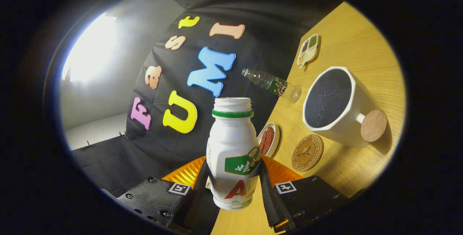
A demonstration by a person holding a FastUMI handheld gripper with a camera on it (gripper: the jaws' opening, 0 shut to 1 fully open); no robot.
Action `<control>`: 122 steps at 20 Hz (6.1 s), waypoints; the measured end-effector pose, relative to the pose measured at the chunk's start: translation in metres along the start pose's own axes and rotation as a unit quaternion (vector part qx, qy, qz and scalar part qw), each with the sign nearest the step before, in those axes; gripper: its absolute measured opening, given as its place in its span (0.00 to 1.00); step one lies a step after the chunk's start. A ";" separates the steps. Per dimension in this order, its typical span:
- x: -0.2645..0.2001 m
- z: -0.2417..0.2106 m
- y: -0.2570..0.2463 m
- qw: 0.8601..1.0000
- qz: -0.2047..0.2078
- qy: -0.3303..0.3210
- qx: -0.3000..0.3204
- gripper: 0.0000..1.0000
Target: Take the bottle from table, then pour the juice into the cup, finally place the bottle on the coaster
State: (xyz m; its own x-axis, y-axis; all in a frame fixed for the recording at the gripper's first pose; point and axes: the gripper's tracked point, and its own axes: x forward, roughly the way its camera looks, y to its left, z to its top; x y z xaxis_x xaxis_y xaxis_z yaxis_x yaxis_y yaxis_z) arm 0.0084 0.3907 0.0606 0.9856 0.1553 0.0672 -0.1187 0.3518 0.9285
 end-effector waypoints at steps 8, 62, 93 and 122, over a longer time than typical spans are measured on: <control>-0.003 0.012 0.006 0.995 0.014 -0.014 0.093 0.70; 0.010 0.030 0.029 0.958 0.078 -0.022 0.275 0.70; 0.007 0.040 0.027 0.928 0.105 -0.054 0.353 0.70; 0.012 0.070 0.030 0.880 0.125 -0.096 0.449 0.70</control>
State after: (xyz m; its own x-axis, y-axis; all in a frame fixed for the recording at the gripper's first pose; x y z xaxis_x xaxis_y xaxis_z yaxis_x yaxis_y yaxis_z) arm 0.0256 0.3386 0.1144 0.9544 -0.0641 0.2915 -0.2768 -0.5554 0.7841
